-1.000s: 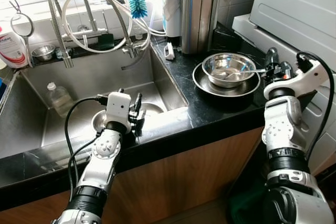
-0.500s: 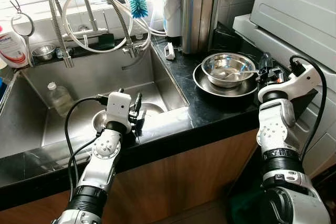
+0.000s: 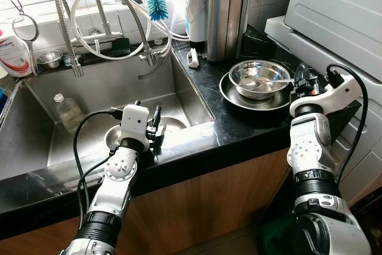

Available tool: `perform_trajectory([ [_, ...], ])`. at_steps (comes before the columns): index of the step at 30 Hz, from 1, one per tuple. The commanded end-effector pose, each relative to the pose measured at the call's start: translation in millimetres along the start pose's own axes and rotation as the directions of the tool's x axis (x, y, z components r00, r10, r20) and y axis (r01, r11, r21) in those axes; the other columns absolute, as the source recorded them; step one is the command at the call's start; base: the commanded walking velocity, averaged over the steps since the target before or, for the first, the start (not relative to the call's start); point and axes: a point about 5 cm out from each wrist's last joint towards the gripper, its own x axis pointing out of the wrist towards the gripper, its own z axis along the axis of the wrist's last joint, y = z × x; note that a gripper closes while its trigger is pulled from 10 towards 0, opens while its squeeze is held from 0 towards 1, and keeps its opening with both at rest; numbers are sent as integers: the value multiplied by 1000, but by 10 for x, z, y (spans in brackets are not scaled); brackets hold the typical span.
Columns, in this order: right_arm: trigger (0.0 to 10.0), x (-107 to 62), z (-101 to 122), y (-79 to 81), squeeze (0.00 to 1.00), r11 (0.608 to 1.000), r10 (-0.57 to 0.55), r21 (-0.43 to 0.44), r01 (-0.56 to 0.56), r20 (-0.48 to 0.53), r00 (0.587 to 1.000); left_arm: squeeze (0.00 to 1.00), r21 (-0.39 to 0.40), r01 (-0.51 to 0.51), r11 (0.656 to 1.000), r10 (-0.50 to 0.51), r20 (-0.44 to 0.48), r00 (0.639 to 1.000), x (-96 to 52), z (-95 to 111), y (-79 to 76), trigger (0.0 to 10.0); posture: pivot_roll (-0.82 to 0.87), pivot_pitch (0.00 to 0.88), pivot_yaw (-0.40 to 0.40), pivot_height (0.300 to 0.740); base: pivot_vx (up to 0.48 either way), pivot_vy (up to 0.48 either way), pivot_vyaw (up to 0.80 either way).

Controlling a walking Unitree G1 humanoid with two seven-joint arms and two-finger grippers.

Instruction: Kitchen organization

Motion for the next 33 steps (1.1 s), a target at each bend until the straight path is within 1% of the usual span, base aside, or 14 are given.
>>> perform_trajectory([
  [1,0,35,2,83,0,1000,9,15,-9,5,1000,0,8,-13,1000,13,14,1000,18,27,38,10000,-141,0,63,740,0,0,0],
  [5,0,36,5,96,0,1000,5,21,-5,11,1000,0,6,-12,1000,12,16,1000,22,33,29,10000,-140,0,63,740,0,0,0],
  [8,0,38,13,102,0,1000,6,21,-6,15,1000,0,24,-5,1000,5,20,1000,25,39,29,10000,-138,0,62,740,0,0,0],
  [11,0,35,18,90,0,1000,-9,16,9,22,1000,0,14,-18,1000,18,35,999,27,58,42,10000,-137,0,62,740,0,0,0],
  [19,0,20,5,100,0,1000,-15,25,14,27,1000,0,19,-17,1000,16,38,999,32,66,43,10000,-137,0,63,740,0,0,0],
  [27,0,15,4,160,0,1000,1,26,-2,38,999,0,17,-29,999,28,46,999,26,73,47,10000,-131,0,52,740,0,0,0],
  [28,0,20,26,192,0,1000,19,17,-19,51,999,0,15,-36,999,35,51,998,24,79,56,10000,-130,0,51,740,0,0,0],
  [33,0,41,184,457,0,990,137,-49,-131,143,980,0,17,-44,999,43,61,997,29,97,72,10000,-128,0,50,740,0,0,0],
])
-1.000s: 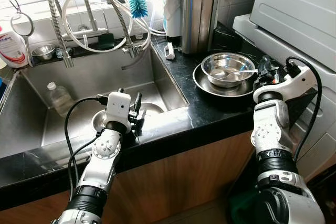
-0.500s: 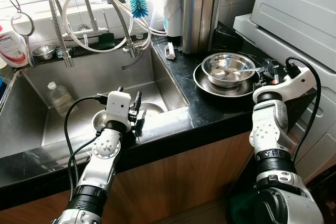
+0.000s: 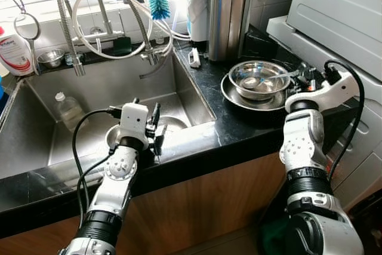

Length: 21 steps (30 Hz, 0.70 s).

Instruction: Kitchen organization

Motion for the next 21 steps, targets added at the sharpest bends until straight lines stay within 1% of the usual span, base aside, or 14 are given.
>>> perform_trajectory([
  [1,0,57,157,243,0,995,94,-44,-91,83,992,0,16,-21,1000,21,25,999,22,53,56,10000,-126,0,49,740,0,0,0],
  [2,0,62,194,298,0,990,120,-81,-112,104,987,0,15,-22,1000,21,26,999,23,55,57,10000,-126,0,49,740,0,0,0],
  [3,10000,62,260,440,0,971,194,-171,-169,139,971,0,15,-23,1000,23,28,999,24,59,57,10000,-127,0,50,740,0,0,0],
  [5,10000,52,299,564,0,946,260,-240,-218,158,953,0,13,-24,1000,24,30,999,24,62,56,10000,-127,0,50,740,0,0,0],
  [8,10000,42,319,646,0,927,304,-279,-251,167,938,0,13,-26,1000,25,32,999,24,65,55,10000,-126,0,49,740,0,0,0],
  [9,10000,18,300,804,0,884,398,-324,-337,145,906,0,12,-31,999,30,34,999,21,67,60,10000,-126,0,49,740,0,0,0],
  [10,10000,9,280,847,0,869,427,-332,-367,130,895,0,12,-33,999,33,35,999,20,67,61,10000,-130,0,50,740,0,0,0],
  [12,10000,-17,175,919,0,835,492,-316,-451,60,868,0,15,-39,999,38,35,999,18,64,68,10000,-128,0,48,740,0,0,0],
  [13,10000,-42,91,957,0,804,535,-312,-507,5,845,0,16,-42,999,41,35,999,19,64,74,10000,-127,0,48,740,0,0,0],
  [14,10000,-109,-66,1004,0,746,603,-289,-600,-91,793,0,20,-50,999,49,36,998,19,63,86,10000,-124,0,45,740,0,0,0],
  [15,10000,-144,-141,1014,0,718,626,-285,-635,-134,768,0,22,-56,998,56,36,998,20,65,97,10000,-120,0,43,740,0,0,0],
  [17,10000,-212,-264,1022,0,681,655,-265,-683,-197,730,0,28,-71,997,70,36,997,19,66,124,10000,-115,0,38,740,0,0,0],
  [18,10000,-212,-264,1022,0,681,655,-265,-683,-197,730,0,28,-71,997,70,36,997,19,66,124,10000,-115,0,38,740,0,0,0],
  [21,10000,-283,-418,1000,0,652,674,-226,-724,-265,690,0,37,-91,995,90,28,996,-1,49,180,10000,-108,0,34,740,0,0,0],
])
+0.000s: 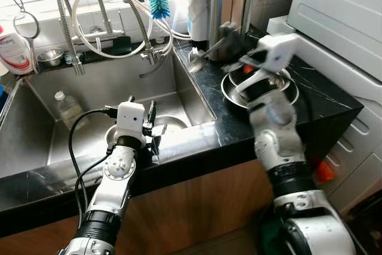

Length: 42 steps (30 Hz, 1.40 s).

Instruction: Kitchen organization

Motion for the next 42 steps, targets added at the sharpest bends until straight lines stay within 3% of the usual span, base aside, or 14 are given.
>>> perform_trajectory([
  [1,10000,-18,-90,38,0,1000,30,6,-30,-39,999,0,30,-28,999,27,22,999,5,41,91,10000,-108,0,34,740,0,0,0],
  [3,10000,-28,-124,33,0,1000,27,7,-27,-53,998,0,33,-30,999,29,20,999,1,38,99,10000,-104,0,32,740,0,0,0],
  [6,10000,-125,-370,-104,0,998,-70,-20,67,-175,982,0,33,-33,999,33,12,999,-10,26,115,10000,-105,0,33,740,0,0,0],
  [10,10000,-236,-543,-203,0,990,-140,-41,134,-256,956,0,33,-27,999,27,9,1000,-12,21,98,10000,-105,0,36,740,0,0,0],
  [16,10000,-287,-616,-157,0,994,-104,-1,108,-274,956,0,33,-24,999,23,10,1000,-8,27,93,10000,-101,0,37,740,0,0,0],
  [27,10000,-210,-607,-45,0,999,-35,-1,36,-251,967,0,32,-21,999,21,8,1000,-6,24,83,10000,-105,0,37,740,0,0,0],
  [28,10000,-211,-618,-35,314,1000,-26,-3,26,-256,966,0,32,-21,999,21,7,1000,-6,22,81,10000,-103,0,36,740,0,0,0],
  [29,10000,-213,-623,-32,486,1000,-25,-4,25,-257,966,0,32,-21,999,21,6,1000,-6,21,80,10000,-103,0,36,740,0,0,0],
  [30,10000,-220,-633,-32,1000,1000,-26,-7,25,-262,965,0,32,-22,999,22,5,1000,-8,19,80,10000,-101,0,34,740,0,0,0],
  [35,10000,-236,-647,-38,1000,999,-32,-24,26,-271,962,0,33,-22,999,22,1,1000,-13,10,80,10000,-102,0,34,740,0,0,0],
  [36,10000,-240,-641,-46,922,999,-42,-34,34,-267,963,0,33,-21,999,21,-1,1000,-16,7,75,10000,-103,0,34,740,0,0,0],
  [37,10000,-240,-639,-47,922,999,-44,-36,36,-266,963,0,32,-20,999,20,-1,1000,-16,7,74,10000,-103,0,34,740,0,0,0],
  [38,10000,-246,-633,-56,0,998,-54,-45,43,-264,963,0,31,-19,999,19,-1,1000,-18,6,66,10000,-101,0,31,740,0,0,0],
  [42,10000,-269,-609,-79,0,996,-84,-52,73,-251,964,0,27,-14,1000,14,-1,1000,-24,2,47,10000,-106,0,34,740,0,0,0],
])
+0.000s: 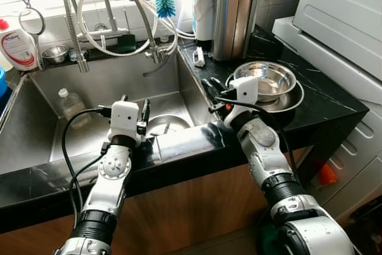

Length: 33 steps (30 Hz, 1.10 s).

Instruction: Kitchen organization

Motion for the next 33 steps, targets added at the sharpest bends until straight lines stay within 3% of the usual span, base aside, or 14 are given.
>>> perform_trajectory([
  [1,10000,7,50,20,0,1000,6,-14,-6,19,1000,0,19,0,1000,0,0,1000,-18,4,12,10000,-109,0,35,740,0,0,0],
  [10,10000,0,167,-14,0,995,0,-95,1,9,1000,0,18,9,1000,-9,0,1000,-6,4,1,10000,-115,0,38,740,0,0,0],
  [11,10000,3,234,-33,502,993,-5,-117,6,12,1000,0,18,9,1000,-9,0,1000,-6,4,1,10000,-115,0,38,740,0,0,0],
  [12,10000,3,234,-33,502,993,-5,-117,6,12,1000,0,18,9,1000,-9,0,1000,-6,4,1,10000,-115,0,38,740,0,0,0],
  [13,10000,2,297,-63,1000,990,-16,-138,17,8,1000,0,19,10,1000,-10,-1,1000,-8,2,0,10000,-122,0,37,740,0,0,0],
  [15,10000,-27,439,-145,1000,979,-45,-200,44,2,999,0,18,17,1000,-17,-6,1000,-14,-9,-8,10000,-125,0,37,740,0,0,0],
  [16,10000,-48,486,-181,906,970,-54,-237,50,-9,999,0,17,19,1000,-19,-8,1000,-16,-13,-11,10000,-125,0,37,740,0,0,0],
  [17,10000,-62,513,-200,906,964,-59,-260,53,-15,998,0,17,20,1000,-20,-9,1000,-17,-15,-13,10000,-125,0,37,740,0,0,0],
  [18,10000,-80,546,-220,0,957,-58,-285,50,-20,998,0,16,21,1000,-21,-9,1000,-17,-16,-15,10000,-129,0,37,740,0,0,0],
  [24,10000,-222,640,-378,0,930,-92,-362,56,-81,993,0,8,29,1000,-29,-11,1000,-15,-20,-38,10000,-142,0,45,740,0,0,0],
  [27,10000,-321,594,-404,0,913,-58,-408,-13,-163,985,0,7,33,999,-33,-13,999,-16,-21,-45,10000,-144,0,48,740,0,0,0],
  [33,10000,-451,546,-464,0,902,-87,-431,-23,-233,969,0,7,36,999,-36,-16,999,-22,-28,-39,10000,-148,0,51,740,0,0,0],
])
